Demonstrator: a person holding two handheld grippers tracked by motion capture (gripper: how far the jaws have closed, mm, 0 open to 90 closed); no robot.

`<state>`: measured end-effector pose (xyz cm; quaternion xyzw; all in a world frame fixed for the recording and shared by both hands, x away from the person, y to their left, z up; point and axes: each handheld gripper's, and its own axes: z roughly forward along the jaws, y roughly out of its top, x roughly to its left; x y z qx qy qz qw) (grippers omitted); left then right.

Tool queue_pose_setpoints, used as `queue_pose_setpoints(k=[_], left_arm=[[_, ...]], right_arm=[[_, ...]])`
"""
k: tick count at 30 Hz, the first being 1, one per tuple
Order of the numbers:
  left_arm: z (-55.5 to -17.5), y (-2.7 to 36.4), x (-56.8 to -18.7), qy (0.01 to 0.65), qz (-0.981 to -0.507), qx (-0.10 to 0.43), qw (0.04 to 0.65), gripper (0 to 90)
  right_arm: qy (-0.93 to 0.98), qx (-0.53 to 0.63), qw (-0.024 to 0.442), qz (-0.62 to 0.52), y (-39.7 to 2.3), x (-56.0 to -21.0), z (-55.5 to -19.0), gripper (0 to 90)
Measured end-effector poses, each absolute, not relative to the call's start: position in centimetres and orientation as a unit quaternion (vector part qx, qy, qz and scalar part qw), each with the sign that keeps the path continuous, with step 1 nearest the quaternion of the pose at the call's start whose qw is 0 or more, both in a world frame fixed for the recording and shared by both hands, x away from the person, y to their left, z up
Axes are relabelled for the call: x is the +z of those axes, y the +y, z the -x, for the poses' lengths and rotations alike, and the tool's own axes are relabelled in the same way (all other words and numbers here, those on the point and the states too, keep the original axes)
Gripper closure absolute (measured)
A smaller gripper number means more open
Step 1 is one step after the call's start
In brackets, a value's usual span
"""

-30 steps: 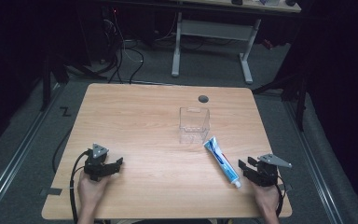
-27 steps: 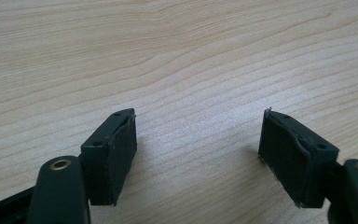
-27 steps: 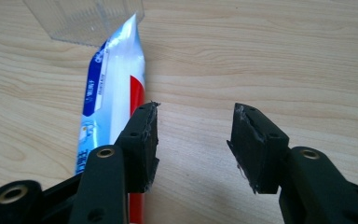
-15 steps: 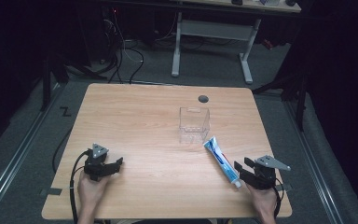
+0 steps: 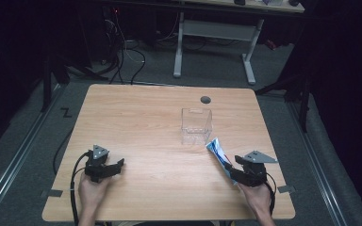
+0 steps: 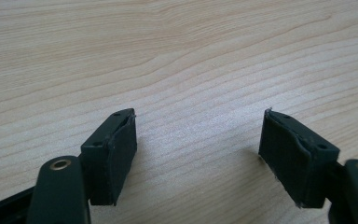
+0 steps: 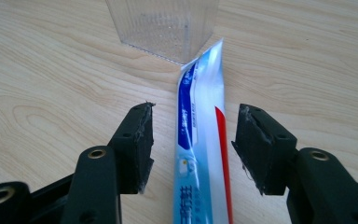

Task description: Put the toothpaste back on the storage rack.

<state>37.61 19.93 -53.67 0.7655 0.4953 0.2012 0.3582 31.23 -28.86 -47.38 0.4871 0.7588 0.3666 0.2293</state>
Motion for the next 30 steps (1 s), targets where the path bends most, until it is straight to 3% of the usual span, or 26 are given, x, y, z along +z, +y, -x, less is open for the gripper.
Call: queue_pose_setpoints(k=[14, 30], left_arm=[[-37.6, 20.0, -53.7, 0.496, -0.765, 0.201, 0.359, 27.9], [-37.6, 19.8, -53.7, 0.495, -0.767, 0.205, 0.354, 27.8]], right_arm=[[0.799, 0.288, 0.228, -0.475, -25.8, -47.6, -34.9, 44.3], [0.808, 0.236, 0.208, -0.498, -25.1, -49.5, -37.8, 44.5]])
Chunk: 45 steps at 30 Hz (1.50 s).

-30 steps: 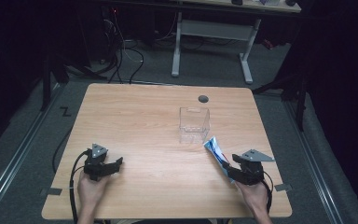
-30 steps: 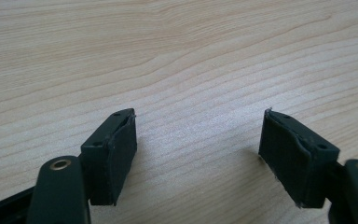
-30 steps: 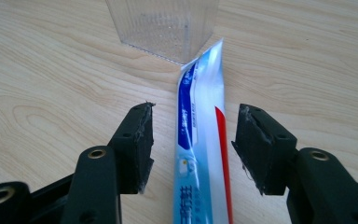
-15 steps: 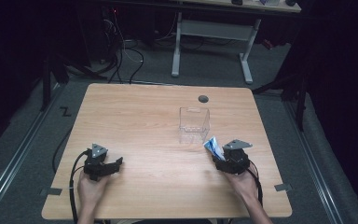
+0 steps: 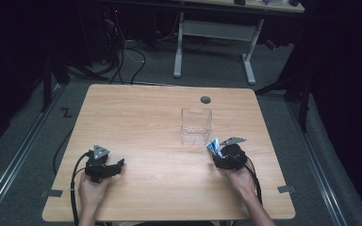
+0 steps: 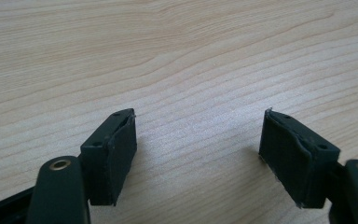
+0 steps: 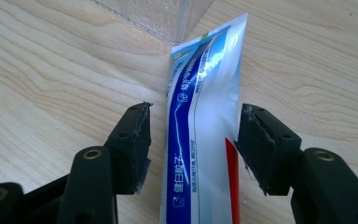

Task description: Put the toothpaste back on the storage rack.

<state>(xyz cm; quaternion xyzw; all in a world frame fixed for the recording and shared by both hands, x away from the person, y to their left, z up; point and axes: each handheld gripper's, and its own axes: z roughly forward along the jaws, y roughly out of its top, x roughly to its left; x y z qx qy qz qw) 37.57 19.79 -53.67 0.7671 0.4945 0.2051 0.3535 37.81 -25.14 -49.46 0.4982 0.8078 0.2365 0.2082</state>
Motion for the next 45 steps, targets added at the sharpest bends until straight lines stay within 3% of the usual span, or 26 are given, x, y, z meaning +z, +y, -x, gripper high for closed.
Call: queue_pose_setpoints(k=[27, 45], left_arm=[[-37.6, 19.9, -53.7, 0.495, -0.766, 0.203, 0.356, 27.7], [-37.6, 19.9, -53.7, 0.496, -0.765, 0.203, 0.357, 27.8]], right_arm=[[0.815, 0.197, 0.18, -0.514, -25.2, -50.5, -39.1, 50.2], [0.828, 0.175, 0.151, -0.511, -26.0, -49.8, -39.9, 68.1]])
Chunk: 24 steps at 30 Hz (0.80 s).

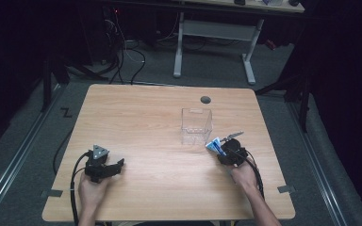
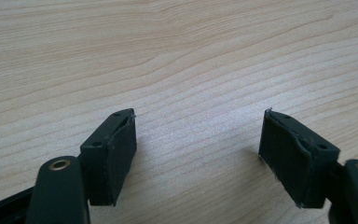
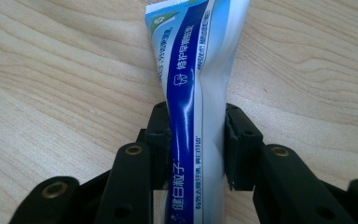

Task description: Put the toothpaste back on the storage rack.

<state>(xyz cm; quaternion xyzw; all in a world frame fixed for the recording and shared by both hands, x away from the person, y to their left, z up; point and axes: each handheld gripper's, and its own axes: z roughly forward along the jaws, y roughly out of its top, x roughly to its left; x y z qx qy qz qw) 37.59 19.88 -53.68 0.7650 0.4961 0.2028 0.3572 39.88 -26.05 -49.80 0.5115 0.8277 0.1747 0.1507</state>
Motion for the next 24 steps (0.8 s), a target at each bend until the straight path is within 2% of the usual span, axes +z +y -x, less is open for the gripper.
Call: queue_pose_setpoints(k=[11, 24], left_arm=[[-37.59, 19.89, -53.67, 0.496, -0.765, 0.203, 0.357, 27.7], [-37.58, 19.87, -53.67, 0.496, -0.766, 0.203, 0.356, 27.6]], right_arm=[[0.835, 0.169, 0.156, -0.5, -25.74, -49.72, -39.76, 70.3], [0.833, 0.211, 0.129, -0.495, -26.03, -49.4, -39.05, 71.1]])
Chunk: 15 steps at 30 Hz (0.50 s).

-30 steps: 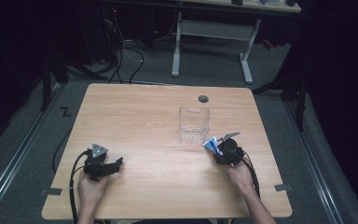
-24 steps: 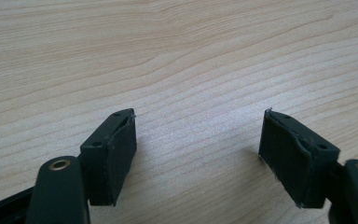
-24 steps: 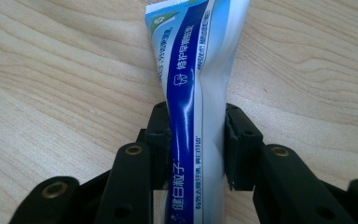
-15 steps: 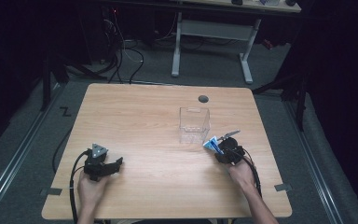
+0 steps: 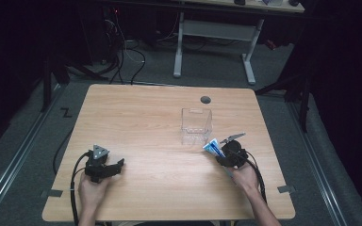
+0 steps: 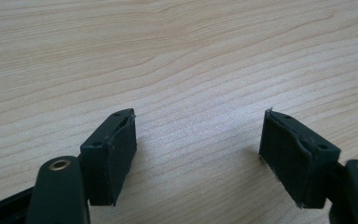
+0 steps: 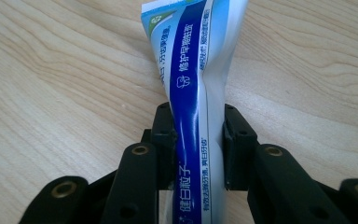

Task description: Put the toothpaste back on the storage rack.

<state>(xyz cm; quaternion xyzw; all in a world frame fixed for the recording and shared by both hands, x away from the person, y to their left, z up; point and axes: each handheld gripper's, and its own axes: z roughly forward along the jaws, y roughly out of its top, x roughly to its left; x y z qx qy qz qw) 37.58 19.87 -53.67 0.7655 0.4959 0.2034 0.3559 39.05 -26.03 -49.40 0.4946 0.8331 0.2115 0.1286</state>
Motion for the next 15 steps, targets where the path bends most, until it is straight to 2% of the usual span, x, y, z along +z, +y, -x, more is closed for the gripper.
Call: queue_pose_setpoints(k=[15], left_arm=[[-37.6, 19.9, -53.7, 0.496, -0.766, 0.204, 0.356, 27.6]], right_arm=[[0.822, 0.271, 0.133, -0.483, -26.9, -47.7, -37.7, 71.0]])
